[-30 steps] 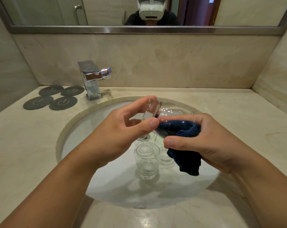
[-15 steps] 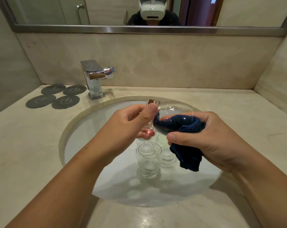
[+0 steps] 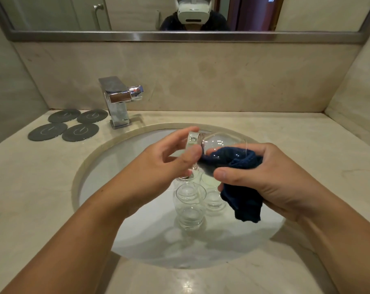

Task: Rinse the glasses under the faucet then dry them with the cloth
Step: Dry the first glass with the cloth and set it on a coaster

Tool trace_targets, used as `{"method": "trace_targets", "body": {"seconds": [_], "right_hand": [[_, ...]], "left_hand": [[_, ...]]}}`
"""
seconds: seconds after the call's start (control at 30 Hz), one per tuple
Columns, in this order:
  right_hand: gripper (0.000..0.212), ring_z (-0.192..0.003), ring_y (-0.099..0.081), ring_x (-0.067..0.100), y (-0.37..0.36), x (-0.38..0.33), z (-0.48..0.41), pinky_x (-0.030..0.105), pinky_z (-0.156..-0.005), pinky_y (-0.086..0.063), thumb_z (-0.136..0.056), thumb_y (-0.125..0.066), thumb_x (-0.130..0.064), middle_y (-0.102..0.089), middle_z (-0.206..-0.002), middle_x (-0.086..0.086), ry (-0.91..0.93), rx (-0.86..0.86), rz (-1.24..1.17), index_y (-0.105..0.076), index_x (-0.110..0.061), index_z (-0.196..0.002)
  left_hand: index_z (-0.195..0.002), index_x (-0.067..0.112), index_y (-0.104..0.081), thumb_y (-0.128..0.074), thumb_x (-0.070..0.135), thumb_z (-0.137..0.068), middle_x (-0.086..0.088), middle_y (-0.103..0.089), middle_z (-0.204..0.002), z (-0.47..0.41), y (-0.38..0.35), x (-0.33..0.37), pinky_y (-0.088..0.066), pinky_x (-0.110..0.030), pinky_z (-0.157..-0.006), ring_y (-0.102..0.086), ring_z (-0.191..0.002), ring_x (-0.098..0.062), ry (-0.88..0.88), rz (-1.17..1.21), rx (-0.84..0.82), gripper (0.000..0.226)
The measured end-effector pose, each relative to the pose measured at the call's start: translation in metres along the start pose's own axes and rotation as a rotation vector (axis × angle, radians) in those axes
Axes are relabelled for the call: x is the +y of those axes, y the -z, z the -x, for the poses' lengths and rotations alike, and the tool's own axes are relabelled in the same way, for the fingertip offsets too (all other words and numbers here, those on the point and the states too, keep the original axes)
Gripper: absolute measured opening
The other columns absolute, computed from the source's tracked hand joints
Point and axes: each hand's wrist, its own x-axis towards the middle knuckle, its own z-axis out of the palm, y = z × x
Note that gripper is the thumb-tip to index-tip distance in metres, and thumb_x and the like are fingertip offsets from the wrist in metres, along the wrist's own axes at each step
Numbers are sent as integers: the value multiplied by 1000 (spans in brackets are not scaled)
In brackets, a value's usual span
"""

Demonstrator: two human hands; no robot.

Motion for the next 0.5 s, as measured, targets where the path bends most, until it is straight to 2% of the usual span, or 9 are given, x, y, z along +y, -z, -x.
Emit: {"method": "trace_targets", "body": {"seconds": [0.1,0.2,0.3,0.4,0.5], "right_hand": [[30,-68,-61,38,0,1,-2,51,-67,-49,-70,-90,-17,-63,-74,26,27,12,42,-84,-19,-98],[34,-68,-62,34,0,2,-2,48,-71,-51,-64,-95,-20,-68,-75,21,34,16,72,-86,-23,-97],[35,-71,-62,31,0,1,-1,48,-76,-52,-65,-93,-19,-73,-89,30,21,3,80,-86,-24,-99],[34,-70,-61,32,1,1,-1,50,-75,-51,-70,-92,-19,-65,-110,44,-4,1,39,-85,-20,-103],[33,-65,-60,34,3,2,-1,53,-71,-49,-72,-88,-22,-61,-108,50,-31,0,3,-83,-15,-104]], "left_hand": [[-134,32,-69,-58,84,-77,3,-78,-125,-3,-6,0,-60,-28,-83,-76,-95,-18,108,103,59,78],[-118,28,-77,-62,76,-85,-1,-80,-115,-5,-6,-3,-58,-27,-77,-72,-81,-13,77,31,112,60],[-121,32,-77,-65,66,-91,-4,-78,-121,-4,-5,-5,-58,-32,-88,-73,-99,-17,16,35,40,47],[-142,41,-62,-70,61,-86,1,-68,-141,-2,-1,-6,-56,-49,-108,-72,-122,-23,-18,-13,-20,59],[-147,55,-53,-74,63,-83,5,-57,-155,-1,2,-4,-53,-52,-113,-68,-129,-21,-7,-74,-34,67]]}}
